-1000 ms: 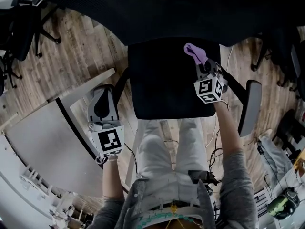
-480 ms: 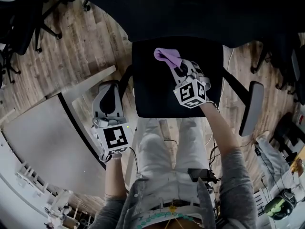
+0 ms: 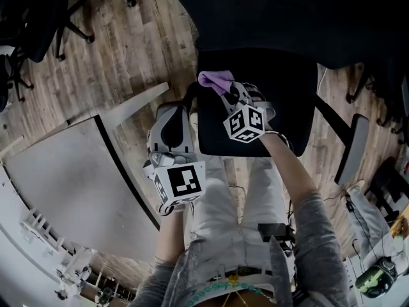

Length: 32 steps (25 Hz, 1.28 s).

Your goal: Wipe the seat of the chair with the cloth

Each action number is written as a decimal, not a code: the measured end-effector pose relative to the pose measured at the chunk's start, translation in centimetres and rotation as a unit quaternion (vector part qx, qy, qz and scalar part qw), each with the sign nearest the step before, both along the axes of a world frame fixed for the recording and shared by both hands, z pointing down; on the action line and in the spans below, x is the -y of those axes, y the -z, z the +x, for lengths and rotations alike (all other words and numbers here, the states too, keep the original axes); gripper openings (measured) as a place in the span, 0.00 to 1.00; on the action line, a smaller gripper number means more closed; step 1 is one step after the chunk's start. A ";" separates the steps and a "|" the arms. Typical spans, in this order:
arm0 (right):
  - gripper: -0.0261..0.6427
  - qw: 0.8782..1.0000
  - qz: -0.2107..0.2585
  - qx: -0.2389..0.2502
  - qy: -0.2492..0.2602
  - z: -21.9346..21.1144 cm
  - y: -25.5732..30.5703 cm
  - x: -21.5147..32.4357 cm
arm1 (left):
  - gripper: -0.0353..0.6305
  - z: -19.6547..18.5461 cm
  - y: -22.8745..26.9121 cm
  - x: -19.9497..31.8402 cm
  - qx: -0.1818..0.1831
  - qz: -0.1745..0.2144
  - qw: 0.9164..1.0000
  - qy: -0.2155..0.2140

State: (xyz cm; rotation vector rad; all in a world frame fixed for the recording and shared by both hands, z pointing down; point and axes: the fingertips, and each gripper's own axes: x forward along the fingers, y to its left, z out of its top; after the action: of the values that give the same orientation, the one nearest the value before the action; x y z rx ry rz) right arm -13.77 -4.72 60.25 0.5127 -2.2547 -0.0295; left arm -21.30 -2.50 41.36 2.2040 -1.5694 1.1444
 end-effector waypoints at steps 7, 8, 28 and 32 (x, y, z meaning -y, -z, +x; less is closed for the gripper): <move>0.11 0.998 -0.026 -0.050 0.009 -2.9 -4.2 -0.9 | 0.05 0.0 0.1 0.0 -0.013 -0.001 1.000 -0.001; 0.11 0.998 -0.027 -0.060 0.012 -3.2 -4.7 -1.0 | 0.05 0.0 0.1 0.0 -0.014 -0.001 1.000 -0.001; 0.11 0.991 -0.016 -0.125 0.044 -4.1 -7.7 -1.3 | 0.05 -0.1 0.1 0.0 -0.017 -0.002 1.000 -0.003; 0.11 0.991 -0.019 -0.123 0.041 -3.6 -7.7 -1.3 | 0.05 0.0 0.2 0.0 -0.016 -0.002 1.000 -0.003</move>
State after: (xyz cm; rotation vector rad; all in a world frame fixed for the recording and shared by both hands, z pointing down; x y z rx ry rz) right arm -17.35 -3.46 67.97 0.3737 -2.0302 -0.0858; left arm -21.27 -2.51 41.13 2.2140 -1.5473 1.1076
